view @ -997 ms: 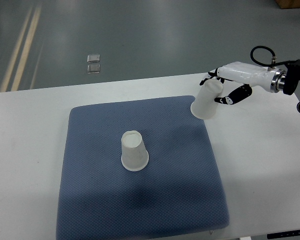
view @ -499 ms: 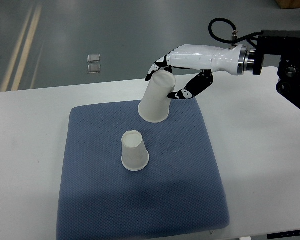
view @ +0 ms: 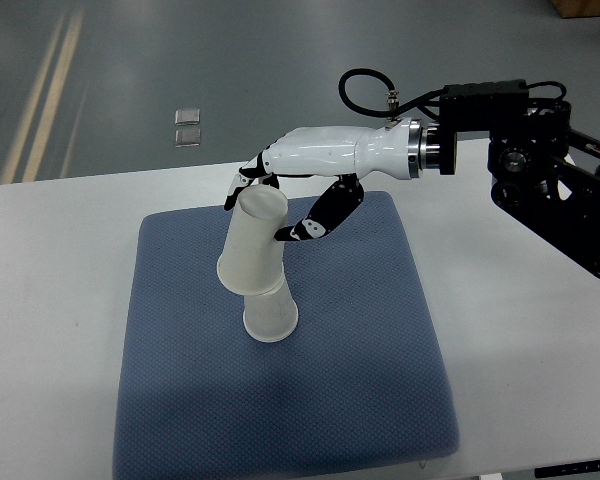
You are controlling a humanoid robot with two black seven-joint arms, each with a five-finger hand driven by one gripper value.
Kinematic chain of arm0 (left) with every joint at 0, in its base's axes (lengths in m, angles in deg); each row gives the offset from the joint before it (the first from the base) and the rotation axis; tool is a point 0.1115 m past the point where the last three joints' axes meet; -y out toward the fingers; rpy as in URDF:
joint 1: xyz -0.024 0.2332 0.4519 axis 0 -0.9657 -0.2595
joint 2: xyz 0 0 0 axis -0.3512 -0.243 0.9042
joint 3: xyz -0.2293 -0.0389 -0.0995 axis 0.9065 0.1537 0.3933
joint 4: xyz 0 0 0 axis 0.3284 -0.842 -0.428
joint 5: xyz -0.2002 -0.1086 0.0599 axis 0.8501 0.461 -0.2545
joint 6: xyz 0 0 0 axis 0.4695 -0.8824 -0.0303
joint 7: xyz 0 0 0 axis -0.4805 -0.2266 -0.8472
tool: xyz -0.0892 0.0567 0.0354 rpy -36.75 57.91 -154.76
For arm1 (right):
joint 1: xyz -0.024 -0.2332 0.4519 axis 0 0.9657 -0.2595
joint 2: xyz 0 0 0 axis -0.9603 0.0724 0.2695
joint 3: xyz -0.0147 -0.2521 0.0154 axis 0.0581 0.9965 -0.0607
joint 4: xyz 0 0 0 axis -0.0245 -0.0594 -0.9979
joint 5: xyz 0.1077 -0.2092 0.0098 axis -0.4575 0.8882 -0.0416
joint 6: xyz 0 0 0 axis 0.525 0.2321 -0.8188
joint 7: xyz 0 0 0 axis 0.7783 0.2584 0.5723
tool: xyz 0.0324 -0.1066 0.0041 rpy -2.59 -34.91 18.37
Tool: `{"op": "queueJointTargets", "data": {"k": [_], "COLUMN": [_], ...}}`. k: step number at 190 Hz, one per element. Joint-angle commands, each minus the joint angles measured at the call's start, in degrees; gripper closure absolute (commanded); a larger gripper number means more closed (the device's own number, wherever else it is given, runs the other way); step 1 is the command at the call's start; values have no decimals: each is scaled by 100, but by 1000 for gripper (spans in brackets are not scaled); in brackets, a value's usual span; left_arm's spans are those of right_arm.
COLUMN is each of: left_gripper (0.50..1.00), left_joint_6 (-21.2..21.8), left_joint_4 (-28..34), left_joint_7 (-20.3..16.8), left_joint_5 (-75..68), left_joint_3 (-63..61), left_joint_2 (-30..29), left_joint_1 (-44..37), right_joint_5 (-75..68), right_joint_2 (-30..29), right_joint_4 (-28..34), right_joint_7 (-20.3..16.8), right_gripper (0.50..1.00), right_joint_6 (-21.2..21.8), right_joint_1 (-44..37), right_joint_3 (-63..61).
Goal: Stack paper cups
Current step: 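Lower the cup onto the cup on the pad and release it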
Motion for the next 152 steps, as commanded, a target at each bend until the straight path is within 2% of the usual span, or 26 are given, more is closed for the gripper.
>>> {"op": "queueJointTargets", "data": {"k": [1,113,152], "left_gripper": [500,500,500], "left_joint_6": [-6,3,-6], "left_joint_4": [0,0,0], "left_joint_7": [4,-5,-5], "left_joint_5": [0,0,0], "left_joint_3": [0,0,0], "left_joint_2": [0,0,0], "left_joint_1": [0,0,0], "right_joint_5": [172,946,1218], "right_joint_2": [-49,-181,-181], "right_joint_4": [1,1,1], "right_joint_7": [-10,8,25], "right_gripper": [944,944,940], "right_joint_6": [-4,-100,-311], "right_joint_1": [17,25,25], "right_joint_3": [26,281,448]}}
